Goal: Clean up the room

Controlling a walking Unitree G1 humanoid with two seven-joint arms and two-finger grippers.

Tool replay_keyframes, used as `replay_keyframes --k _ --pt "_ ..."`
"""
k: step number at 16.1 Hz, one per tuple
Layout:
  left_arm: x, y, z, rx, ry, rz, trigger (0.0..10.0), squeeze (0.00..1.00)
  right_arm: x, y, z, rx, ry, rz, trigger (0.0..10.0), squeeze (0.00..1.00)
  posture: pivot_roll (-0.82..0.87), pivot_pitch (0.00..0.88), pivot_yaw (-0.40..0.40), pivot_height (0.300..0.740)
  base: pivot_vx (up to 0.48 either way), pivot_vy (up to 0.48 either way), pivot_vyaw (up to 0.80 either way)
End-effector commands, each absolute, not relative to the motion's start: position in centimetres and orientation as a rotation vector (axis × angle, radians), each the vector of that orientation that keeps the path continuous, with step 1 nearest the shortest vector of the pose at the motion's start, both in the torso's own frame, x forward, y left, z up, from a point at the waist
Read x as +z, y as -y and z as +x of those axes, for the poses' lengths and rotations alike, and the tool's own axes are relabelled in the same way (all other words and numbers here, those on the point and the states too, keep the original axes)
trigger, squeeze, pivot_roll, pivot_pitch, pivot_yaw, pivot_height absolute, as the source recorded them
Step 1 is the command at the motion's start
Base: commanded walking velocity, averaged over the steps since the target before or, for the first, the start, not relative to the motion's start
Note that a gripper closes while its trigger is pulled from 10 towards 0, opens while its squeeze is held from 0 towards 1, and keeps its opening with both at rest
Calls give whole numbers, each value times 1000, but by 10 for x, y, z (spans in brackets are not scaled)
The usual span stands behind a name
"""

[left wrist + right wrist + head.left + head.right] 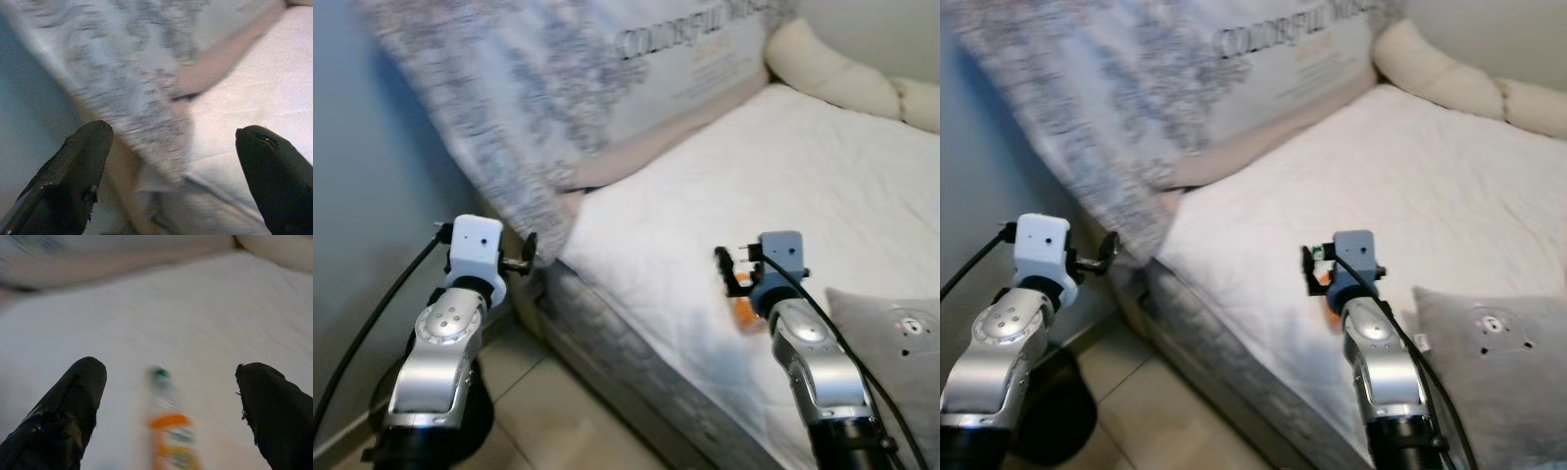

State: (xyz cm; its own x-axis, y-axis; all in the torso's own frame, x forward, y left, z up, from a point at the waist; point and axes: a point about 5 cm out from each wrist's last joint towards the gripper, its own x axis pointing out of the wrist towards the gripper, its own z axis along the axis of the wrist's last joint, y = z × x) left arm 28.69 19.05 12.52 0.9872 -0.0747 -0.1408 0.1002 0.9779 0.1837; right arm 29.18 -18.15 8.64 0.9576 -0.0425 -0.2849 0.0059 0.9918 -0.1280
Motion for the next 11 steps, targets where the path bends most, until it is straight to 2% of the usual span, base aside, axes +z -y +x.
replay_keyframes --k 1,2,4,5,7,8,11 --pt "131 -192 286 -97 -119 212 10000 0 88 184 294 -52 -303 -140 10000 1000 48 0 -17 740 401 0 0" --pt "129 -192 284 -103 -126 211 10000 0 87 185 292 -49 -312 -148 10000 1000 49 0 -15 740 341 0 0" --pt "126 -189 282 -147 -148 232 10000 0 84 189 293 -45 -337 -140 10000 1000 42 0 -11 740 0 0 0" --pt "120 -180 280 -249 -191 336 10000 0 84 197 302 -39 -374 -161 10000 1000 39 0 -7 740 0 0 0" --pt "121 -173 279 -328 -184 348 10000 0 86 204 314 -48 -405 -174 10000 1000 34 0 0 740 0 0 0" --pt "119 -169 278 -388 -200 326 10000 0 82 212 325 -49 -493 -203 10000 1000 31 0 6 740 0 0 0" --pt "118 -167 272 -511 -244 320 10000 0 70 225 330 -39 -640 -231 10000 1000 38 0 4 740 0 0 0"
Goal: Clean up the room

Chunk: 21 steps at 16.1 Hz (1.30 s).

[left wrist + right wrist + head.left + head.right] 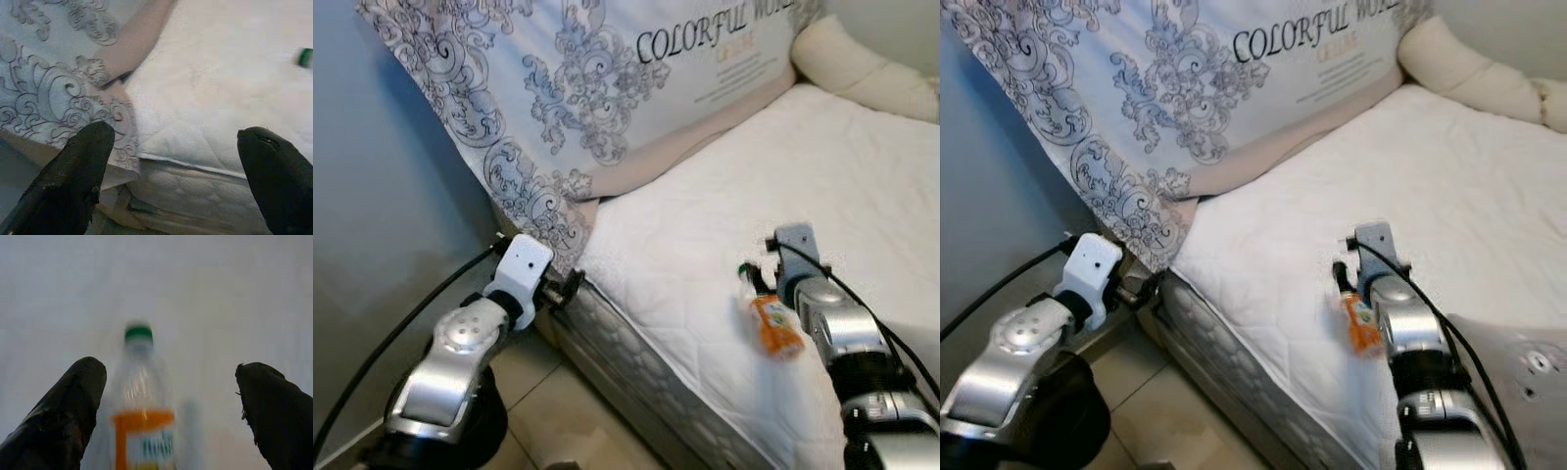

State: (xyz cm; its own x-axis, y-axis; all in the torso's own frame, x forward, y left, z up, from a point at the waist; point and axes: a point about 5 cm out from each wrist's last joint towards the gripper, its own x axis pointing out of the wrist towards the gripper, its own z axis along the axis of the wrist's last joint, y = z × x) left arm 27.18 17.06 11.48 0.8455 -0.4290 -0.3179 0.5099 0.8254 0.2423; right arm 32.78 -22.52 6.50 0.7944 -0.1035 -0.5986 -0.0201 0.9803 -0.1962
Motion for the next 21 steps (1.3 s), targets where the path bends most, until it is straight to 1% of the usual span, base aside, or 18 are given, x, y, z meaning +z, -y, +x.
replay_keyframes --k 1,2,3,5,6,8,9,10,11,12,13,14,15,16,18,21 --pt "118 -165 268 -596 -263 332 10000 0 67 231 332 -57 -673 -143 10000 0 40 0 2 740 0 0 0" --pt "118 -166 262 -699 -298 345 10000 0 60 236 332 -33 -733 -116 10000 0 47 0 -1 740 0 0 0" --pt "119 -167 260 -745 -314 347 10000 0 57 238 331 -11 -772 -110 10000 0 52 0 -4 740 0 0 0" --pt "121 -168 261 -770 -323 340 10000 0 53 237 330 20 -805 -98 10000 0 59 0 -8 740 0 0 0" --pt "123 -169 261 -794 -333 335 10000 0 50 235 330 32 -819 -63 10000 0 72 0 -10 740 0 0 0" --pt "126 -170 261 -814 -344 338 10000 0 40 234 325 24 -851 -89 10000 0 94 0 -14 740 0 0 0" --pt "127 -171 260 -825 -353 338 10000 0 30 231 318 22 -885 -92 9882 0 110 0 -16 740 0 0 0" --pt "129 -173 258 -830 -363 341 10000 0 24 231 313 17 -911 -122 9529 0 138 0 -18 740 0 0 0" --pt "129 -174 257 -832 -371 344 10000 0 20 233 309 -8 -919 -149 8706 0 148 0 -15 740 0 0 0" --pt "130 -175 255 -835 -380 347 10000 0 16 235 307 -47 -916 -148 7059 0 148 0 -15 740 0 0 0" --pt "130 -177 251 -841 -391 355 10000 0 11 235 302 -82 -918 -99 4196 0 175 0 -11 740 0 0 0" --pt "130 -178 249 -848 -398 361 10000 0 8 234 299 -88 -926 -84 3059 0 183 0 -9 740 0 0 0" --pt "132 -179 247 -855 -407 363 10000 0 4 231 296 -90 -942 -70 588 0 187 0 -9 740 0 0 0" --pt "132 -180 247 -859 -410 361 10000 0 2 230 294 -90 -946 -68 0 0 187 0 -9 740 0 0 0" --pt "135 -182 249 -861 -416 360 10000 0 0 228 293 -92 -947 -38 0 0 174 0 -4 740 0 0 0" --pt "133 -179 252 -869 -417 348 10000 0 3 237 293 -171 -922 36 0 0 157 0 1 740 0 0 0"
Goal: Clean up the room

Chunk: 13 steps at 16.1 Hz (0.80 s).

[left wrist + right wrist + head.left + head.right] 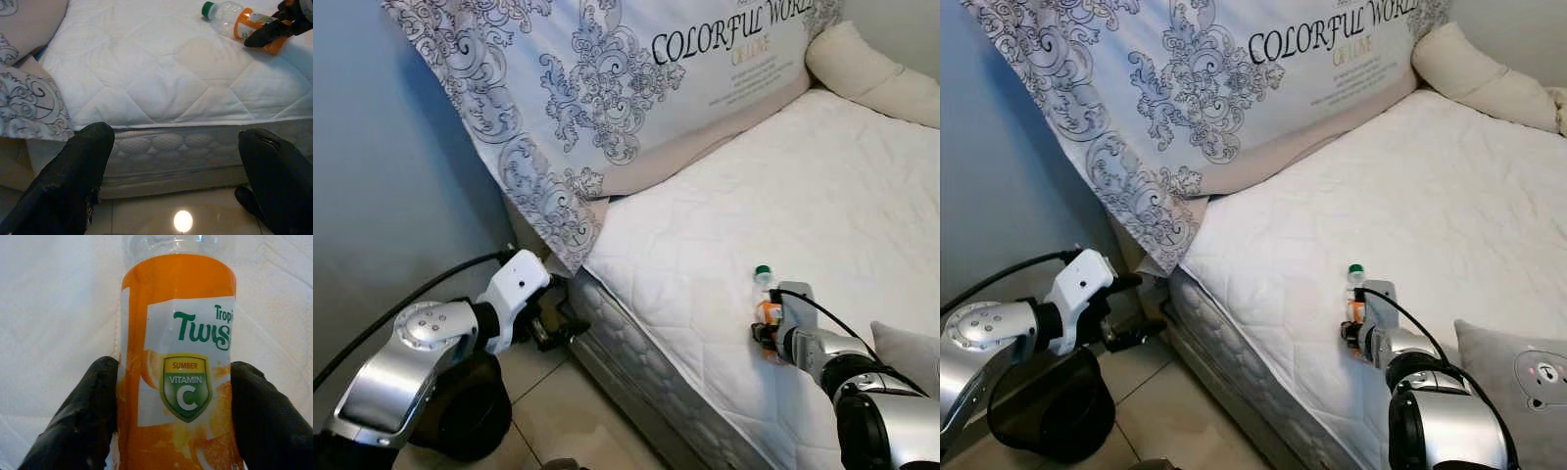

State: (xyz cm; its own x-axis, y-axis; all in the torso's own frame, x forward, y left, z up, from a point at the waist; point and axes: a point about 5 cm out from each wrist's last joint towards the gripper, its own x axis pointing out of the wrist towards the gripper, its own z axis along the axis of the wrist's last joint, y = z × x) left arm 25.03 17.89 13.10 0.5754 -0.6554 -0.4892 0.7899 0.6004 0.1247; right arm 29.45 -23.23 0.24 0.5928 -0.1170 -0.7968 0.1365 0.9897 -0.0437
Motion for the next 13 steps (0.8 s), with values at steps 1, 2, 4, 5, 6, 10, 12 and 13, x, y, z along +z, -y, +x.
replay_keyframes --k 1,2,4,5,6,10,12,13 --pt "133 -179 252 -871 -415 347 10000 0 2 237 293 -175 -922 45 0 0 149 0 4 740 0 0 0" --pt "132 -177 254 -870 -410 336 10000 0 1 239 291 -193 -923 76 0 0 131 0 8 740 0 0 0" --pt "134 -178 256 -858 -404 326 10000 0 4 245 293 -265 -869 130 0 0 129 0 3 740 0 0 0" --pt "135 -177 257 -841 -391 319 10000 0 8 246 297 -272 -821 172 0 0 133 0 -16 740 0 0 0" --pt "134 -176 257 -826 -383 308 10000 0 9 247 298 -269 -806 186 0 0 138 0 -37 740 0 0 0" --pt "129 -169 250 -767 -361 250 10000 0 18 261 299 -303 -682 364 0 0 119 0 -61 740 0 0 0" --pt "128 -170 249 -719 -344 227 10000 0 26 268 301 -293 -611 364 0 0 101 0 -58 740 0 0 0" --pt "128 -171 251 -689 -338 221 10000 0 31 270 304 -293 -575 358 0 0 99 0 -57 740 0 0 0"
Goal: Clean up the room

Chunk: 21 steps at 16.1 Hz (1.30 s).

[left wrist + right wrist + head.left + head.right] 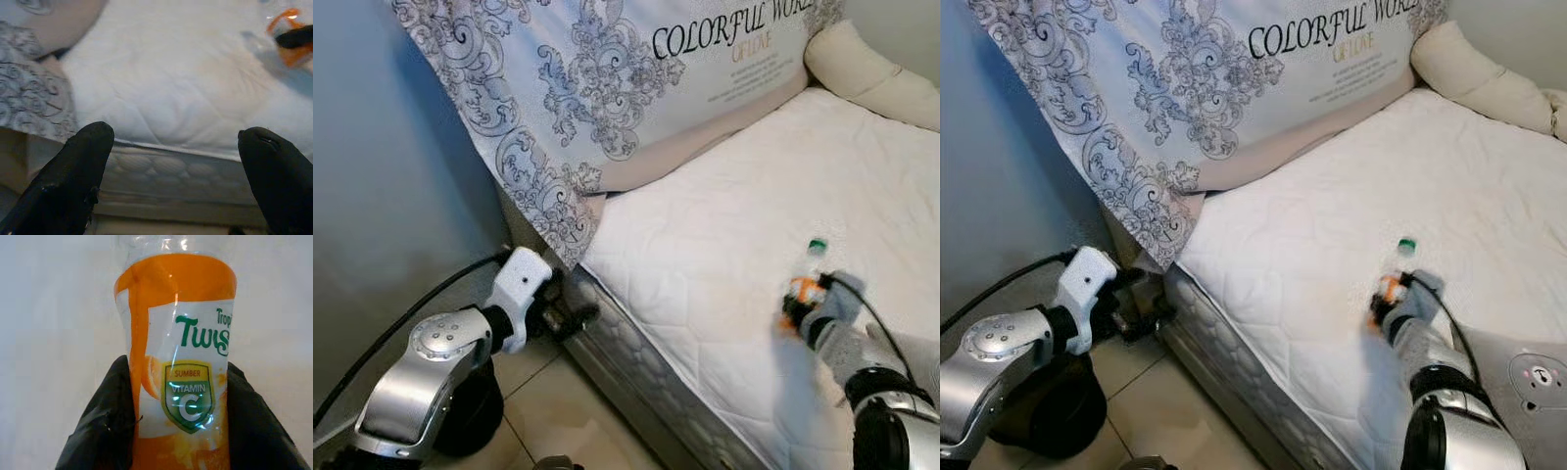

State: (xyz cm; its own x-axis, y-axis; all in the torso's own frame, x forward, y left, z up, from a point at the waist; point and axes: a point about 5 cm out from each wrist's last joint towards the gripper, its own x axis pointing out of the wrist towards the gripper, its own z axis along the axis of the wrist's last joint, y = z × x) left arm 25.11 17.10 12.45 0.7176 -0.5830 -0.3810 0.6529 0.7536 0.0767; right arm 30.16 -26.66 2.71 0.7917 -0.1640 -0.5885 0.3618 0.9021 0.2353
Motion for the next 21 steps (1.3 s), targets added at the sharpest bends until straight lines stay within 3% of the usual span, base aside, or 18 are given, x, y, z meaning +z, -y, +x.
replay_keyframes --k 1,2,3,4,6,9,13,21 --pt "129 -174 254 -635 -327 212 10000 0 45 272 309 -287 -497 340 0 0 99 0 -57 740 0 0 0" --pt "129 -175 256 -608 -324 210 10000 0 53 273 312 -287 -448 324 0 0 66 0 -32 740 0 0 0" --pt "133 -182 265 -483 -285 231 10000 0 74 263 318 -247 -356 306 10000 0 46 0 -16 740 0 0 0" --pt "135 -185 268 -433 -269 230 10000 0 82 256 319 -205 -316 284 10000 0 40 0 -10 740 0 0 0" --pt "138 -186 271 -361 -239 226 10000 0 99 214 310 67 -260 215 10000 0 23 0 2 740 0 0 247" --pt "137 -181 274 -307 -231 216 10000 0 92 179 295 289 -314 132 10000 0 33 0 -8 740 0 0 800" --pt "131 -181 274 -279 -252 240 10000 0 90 163 279 357 -373 117 10000 0 37 0 -12 740 0 0 800" --pt "128 -184 275 -248 -252 216 10000 0 84 155 272 334 -448 127 10000 0 24 0 5 740 0 0 800"
